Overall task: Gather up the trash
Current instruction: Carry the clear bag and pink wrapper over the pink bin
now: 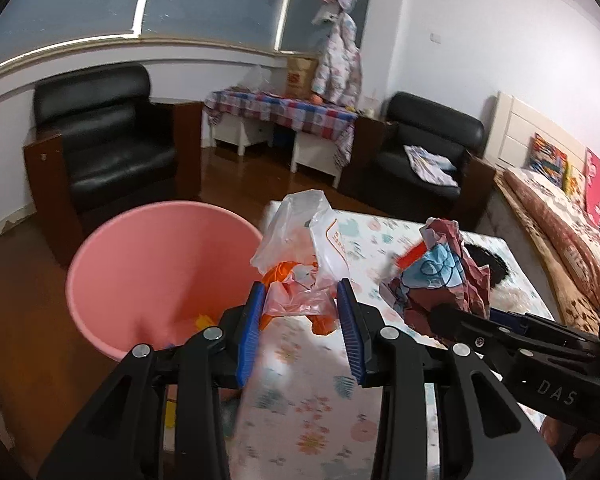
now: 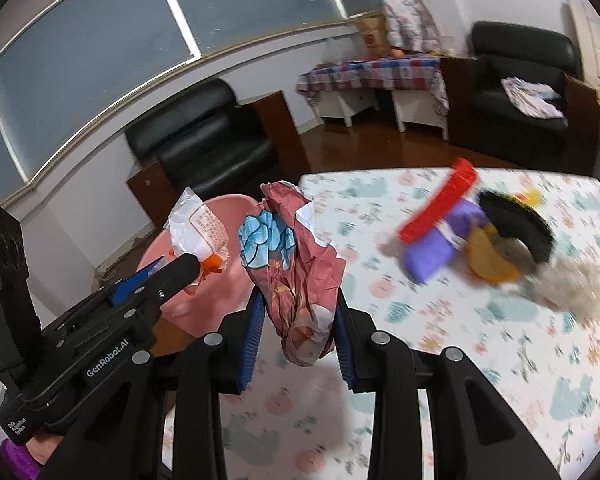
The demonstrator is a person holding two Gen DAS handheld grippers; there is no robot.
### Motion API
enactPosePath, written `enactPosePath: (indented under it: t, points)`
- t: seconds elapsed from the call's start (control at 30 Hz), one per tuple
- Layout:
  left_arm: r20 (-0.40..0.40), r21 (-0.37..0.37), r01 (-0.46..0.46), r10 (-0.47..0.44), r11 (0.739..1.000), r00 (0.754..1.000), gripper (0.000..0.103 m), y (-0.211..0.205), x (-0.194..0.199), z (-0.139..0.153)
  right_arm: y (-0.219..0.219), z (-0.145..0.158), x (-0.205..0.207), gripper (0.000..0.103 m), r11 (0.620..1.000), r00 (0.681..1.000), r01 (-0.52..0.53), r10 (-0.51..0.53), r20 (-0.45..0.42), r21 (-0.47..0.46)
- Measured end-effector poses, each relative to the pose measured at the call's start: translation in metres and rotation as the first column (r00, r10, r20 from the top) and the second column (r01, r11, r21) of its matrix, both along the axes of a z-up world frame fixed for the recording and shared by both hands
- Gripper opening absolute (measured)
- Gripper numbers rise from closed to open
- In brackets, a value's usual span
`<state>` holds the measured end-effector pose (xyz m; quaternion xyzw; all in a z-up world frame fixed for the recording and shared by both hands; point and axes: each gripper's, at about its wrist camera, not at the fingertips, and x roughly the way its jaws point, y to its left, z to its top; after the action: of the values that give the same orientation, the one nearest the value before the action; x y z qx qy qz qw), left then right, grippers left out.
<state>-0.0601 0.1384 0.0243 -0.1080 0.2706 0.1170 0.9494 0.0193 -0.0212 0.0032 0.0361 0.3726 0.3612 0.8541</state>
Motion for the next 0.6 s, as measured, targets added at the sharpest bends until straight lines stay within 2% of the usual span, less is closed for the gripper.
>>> enactPosePath:
  t: [0.23,0.37,0.6]
  points:
    - [0.03,0.034,-0.107,0.106,0.994,0.994,0.037,0.037,-0.015,0.007,0.052,0.012,0.007,0.032,0.997,0.998,-0.069,0.07,-0.008,0.031]
    - [0.034,0.045,-0.161,0.16,0.986,0.987,0.037,0.057,-0.022,0.007,0.081,0.018,0.005,0.032,0.994,0.994,-0.11,0.11,0.025,0.018]
    - [-0.003,0.032,-0.232,0.232,0.972,0.973,0.037,0.09,-0.023,-0.004,0.122,0.016,0.008,0.033,0.987,0.986,-0.161,0.161,0.035,-0.004]
